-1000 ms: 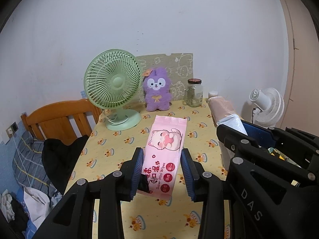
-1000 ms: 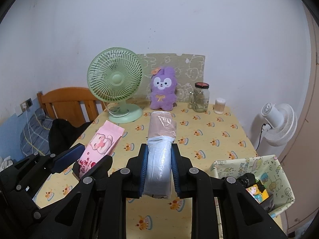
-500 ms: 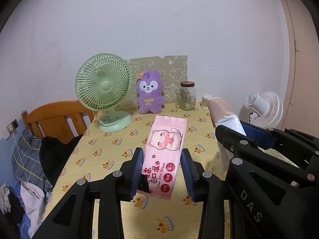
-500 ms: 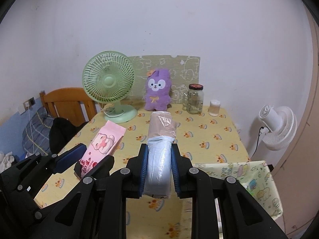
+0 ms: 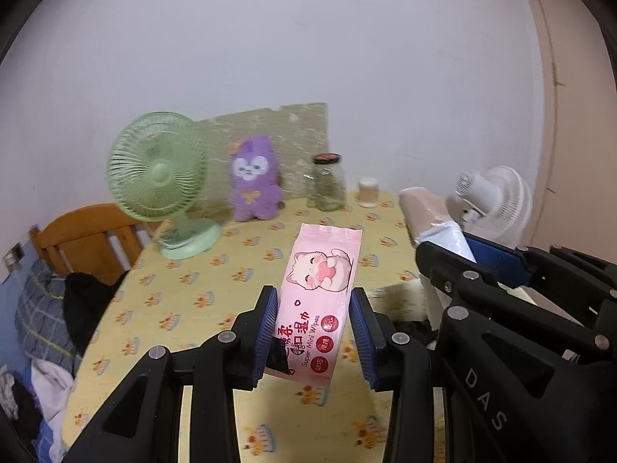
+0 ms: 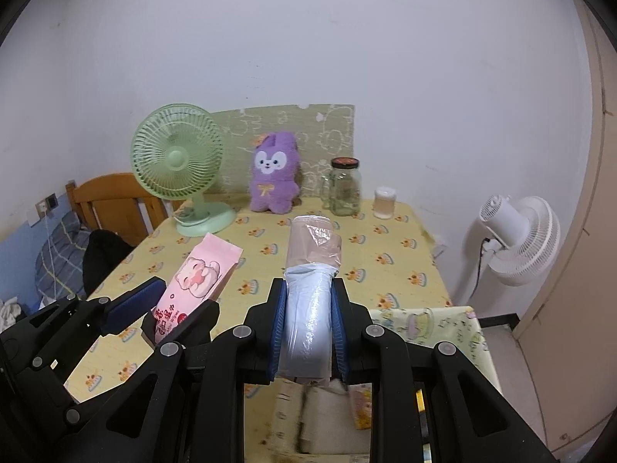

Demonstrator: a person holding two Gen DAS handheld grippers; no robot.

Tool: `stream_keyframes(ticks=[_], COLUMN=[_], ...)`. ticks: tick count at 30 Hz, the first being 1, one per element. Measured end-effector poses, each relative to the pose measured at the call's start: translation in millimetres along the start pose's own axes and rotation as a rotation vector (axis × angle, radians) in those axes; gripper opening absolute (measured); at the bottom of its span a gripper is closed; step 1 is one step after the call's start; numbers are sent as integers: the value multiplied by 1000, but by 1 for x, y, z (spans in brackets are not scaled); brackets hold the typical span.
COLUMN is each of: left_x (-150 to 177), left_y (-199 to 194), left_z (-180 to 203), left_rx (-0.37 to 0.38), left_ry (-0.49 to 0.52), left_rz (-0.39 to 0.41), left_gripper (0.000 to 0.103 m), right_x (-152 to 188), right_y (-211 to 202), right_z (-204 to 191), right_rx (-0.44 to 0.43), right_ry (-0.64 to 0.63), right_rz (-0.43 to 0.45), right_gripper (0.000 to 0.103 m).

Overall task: Organize soft objects
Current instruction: 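Lower the wipes pack and white cloth into the gift box, opening both grippers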

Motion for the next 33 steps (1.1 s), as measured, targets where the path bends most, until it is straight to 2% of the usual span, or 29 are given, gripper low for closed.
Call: stream_keyframes(ticks=[3, 13, 33], left_x=[-5, -11, 10], left_y=[6, 25, 62], left_z=[13, 46, 110], left_rx=[11, 83, 210], left_ry=[21, 41, 100], left_rz=[8, -7, -120], left_gripper=[39, 39, 40], right_x=[-1, 2, 37], right_y=[-4, -1, 22], right_z=[14, 50, 109], right_rx=[45, 85, 118], right_ry=[-19, 2, 66], right_rz=[16, 3, -74], right_gripper=[26, 26, 26])
Point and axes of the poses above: each gripper's, at about its wrist camera, not at the fingertips, and y roughly the way its jaws point, z to its right, x to its underside, the point moved 5 cm from there along y, roughly the way its jaws point, and after that the axes turned 7 degrees about y, right-handed, at the moved point
